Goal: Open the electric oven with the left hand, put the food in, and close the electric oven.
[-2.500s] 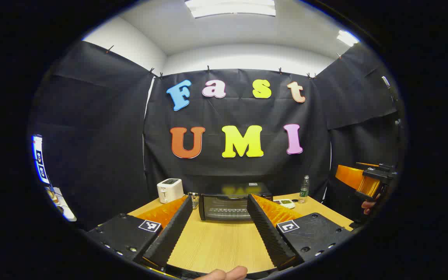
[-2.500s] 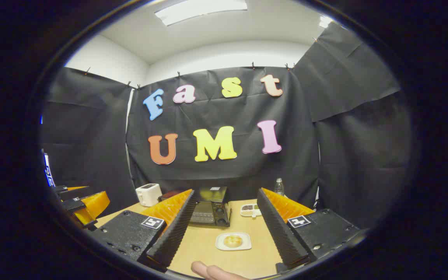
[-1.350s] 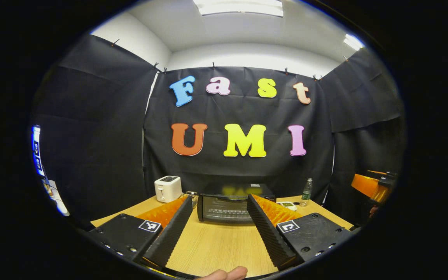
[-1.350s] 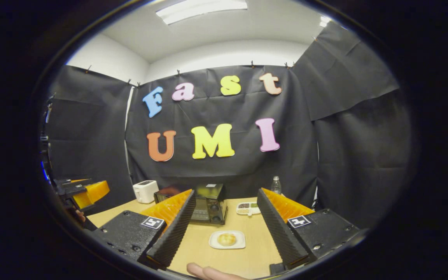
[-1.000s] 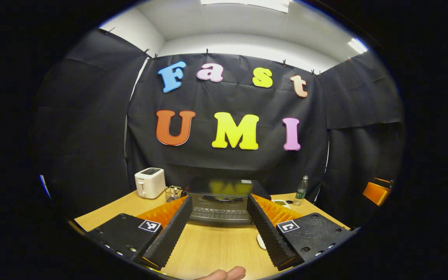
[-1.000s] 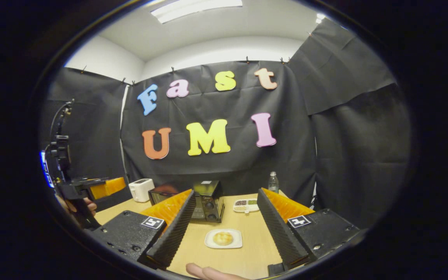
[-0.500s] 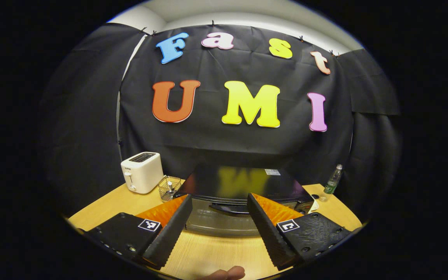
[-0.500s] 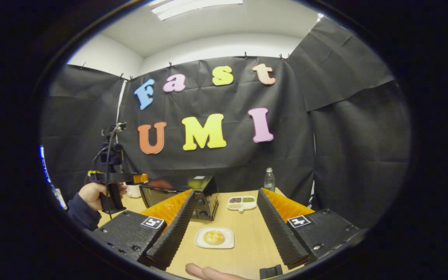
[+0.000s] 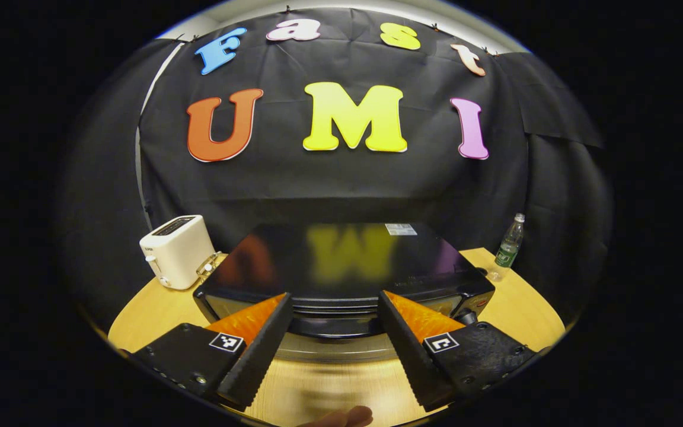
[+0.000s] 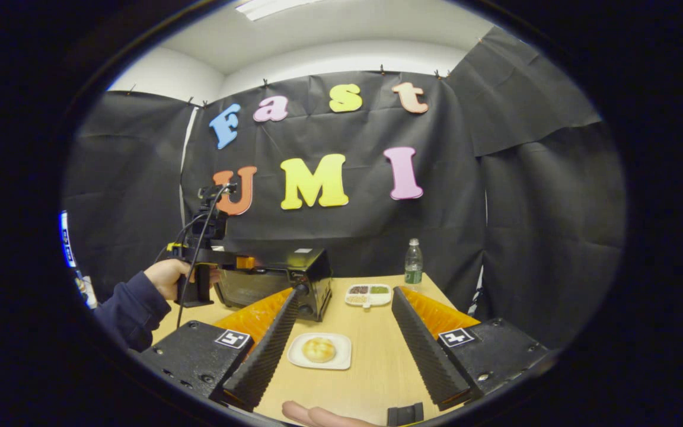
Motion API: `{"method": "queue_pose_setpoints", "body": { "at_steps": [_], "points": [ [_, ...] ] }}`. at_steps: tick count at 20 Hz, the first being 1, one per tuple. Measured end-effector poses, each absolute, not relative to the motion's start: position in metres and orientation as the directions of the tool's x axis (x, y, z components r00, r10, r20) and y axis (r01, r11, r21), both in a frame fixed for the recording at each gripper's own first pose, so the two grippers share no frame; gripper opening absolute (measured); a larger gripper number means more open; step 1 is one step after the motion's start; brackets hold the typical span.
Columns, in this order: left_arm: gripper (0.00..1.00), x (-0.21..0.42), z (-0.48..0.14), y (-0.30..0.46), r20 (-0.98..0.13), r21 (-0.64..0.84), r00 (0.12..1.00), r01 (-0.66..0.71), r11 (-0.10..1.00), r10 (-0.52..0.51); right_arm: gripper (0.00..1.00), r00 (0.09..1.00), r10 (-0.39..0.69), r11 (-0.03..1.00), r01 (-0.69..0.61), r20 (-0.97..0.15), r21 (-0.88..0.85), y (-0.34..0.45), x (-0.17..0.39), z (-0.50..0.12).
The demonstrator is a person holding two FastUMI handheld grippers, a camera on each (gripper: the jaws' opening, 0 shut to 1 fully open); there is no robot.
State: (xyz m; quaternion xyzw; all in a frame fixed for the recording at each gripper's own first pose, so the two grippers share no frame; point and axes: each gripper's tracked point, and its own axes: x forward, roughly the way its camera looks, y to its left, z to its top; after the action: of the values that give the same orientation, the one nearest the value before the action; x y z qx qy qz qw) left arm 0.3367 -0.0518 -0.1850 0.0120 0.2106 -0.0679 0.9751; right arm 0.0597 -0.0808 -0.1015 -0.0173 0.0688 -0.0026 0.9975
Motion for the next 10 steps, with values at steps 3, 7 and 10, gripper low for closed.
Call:
{"method": "queue_pose_setpoints", "body": {
  "at_steps": [3,7,10],
  "points": [
    [0.98,0.334,-0.184,-0.051,-0.421,-0.017,0.898,0.133,0.991,-0.127,0.97,0.991,-0.015,1.0,0.012,-0.131,-0.028,-0.087,0.056,-0.102],
    [0.99,0.321,-0.186,-0.05,-0.451,-0.03,0.884,0.122,0.992,-0.122,0.97,0.991,-0.022,1.0,0.019,-0.132,-0.024,-0.088,0.05,-0.104],
    [0.99,0.307,-0.187,-0.049,-0.454,-0.043,0.882,0.119,0.992,-0.125,0.97,0.992,-0.02,0.999,0.017,-0.121,-0.03,-0.084,0.043,-0.098]
  ]
}}
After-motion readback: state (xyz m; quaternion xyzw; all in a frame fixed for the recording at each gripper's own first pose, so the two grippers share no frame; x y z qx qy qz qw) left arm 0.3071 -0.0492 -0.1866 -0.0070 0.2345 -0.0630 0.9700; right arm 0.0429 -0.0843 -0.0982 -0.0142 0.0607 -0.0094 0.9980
